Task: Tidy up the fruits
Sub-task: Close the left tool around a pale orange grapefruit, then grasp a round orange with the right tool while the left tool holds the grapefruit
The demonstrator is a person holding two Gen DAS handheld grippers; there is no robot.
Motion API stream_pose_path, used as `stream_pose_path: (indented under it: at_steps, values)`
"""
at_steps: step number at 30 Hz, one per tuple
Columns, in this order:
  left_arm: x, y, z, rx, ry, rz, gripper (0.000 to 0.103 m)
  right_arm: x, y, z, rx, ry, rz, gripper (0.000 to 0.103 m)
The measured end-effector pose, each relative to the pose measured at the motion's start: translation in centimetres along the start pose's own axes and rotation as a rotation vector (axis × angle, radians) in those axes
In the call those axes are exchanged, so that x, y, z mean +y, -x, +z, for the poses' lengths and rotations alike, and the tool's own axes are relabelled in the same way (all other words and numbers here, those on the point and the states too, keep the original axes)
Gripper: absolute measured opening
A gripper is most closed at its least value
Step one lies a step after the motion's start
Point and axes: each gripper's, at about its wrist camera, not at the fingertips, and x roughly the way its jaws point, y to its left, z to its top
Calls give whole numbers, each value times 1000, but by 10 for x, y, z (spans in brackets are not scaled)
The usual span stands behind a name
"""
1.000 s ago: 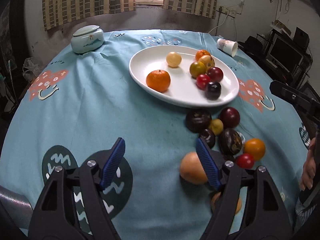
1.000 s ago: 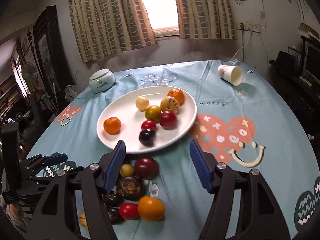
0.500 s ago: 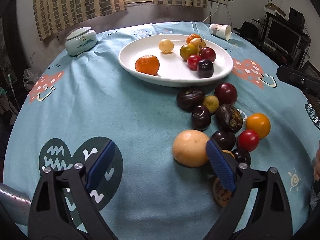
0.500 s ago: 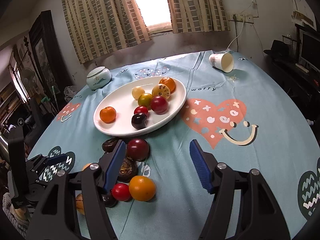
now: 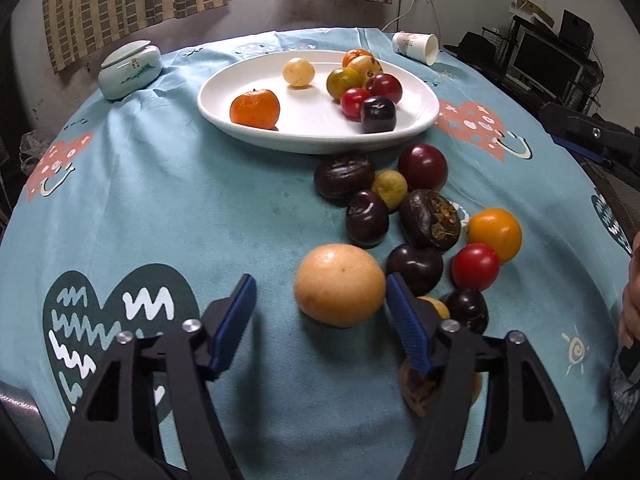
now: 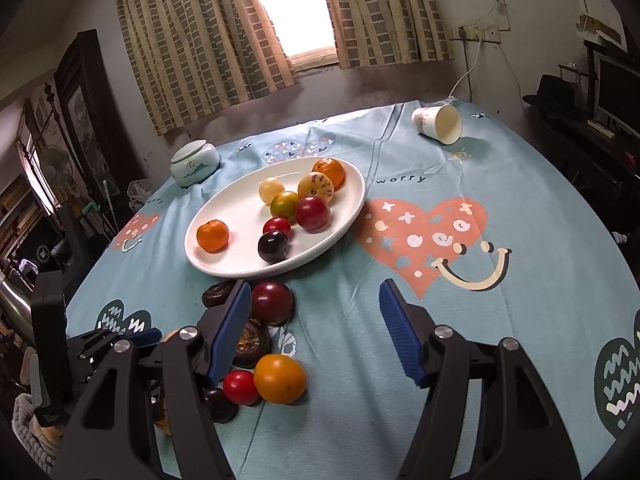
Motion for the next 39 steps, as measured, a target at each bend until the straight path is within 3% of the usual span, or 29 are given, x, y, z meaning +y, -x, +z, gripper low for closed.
stream_pose_path:
  at_steps: [1, 11, 16, 24, 39]
  values:
    - [-3, 0, -1, -1, -4, -17, 48, -1, 0, 0, 0, -2, 0, 67]
    - [-1, -5, 3, 2, 12, -39, 48, 7, -12, -8, 70, 47, 0, 67]
    - [15, 2, 4, -31, 49, 114, 47, 19, -28, -24, 159, 113, -9, 67]
    - [54, 8, 5, -32, 179, 157, 47, 23, -44, -39, 240, 147, -19, 67]
    - [52, 13, 5, -64, 157, 226, 47, 21, -55, -48, 279, 119, 4, 61]
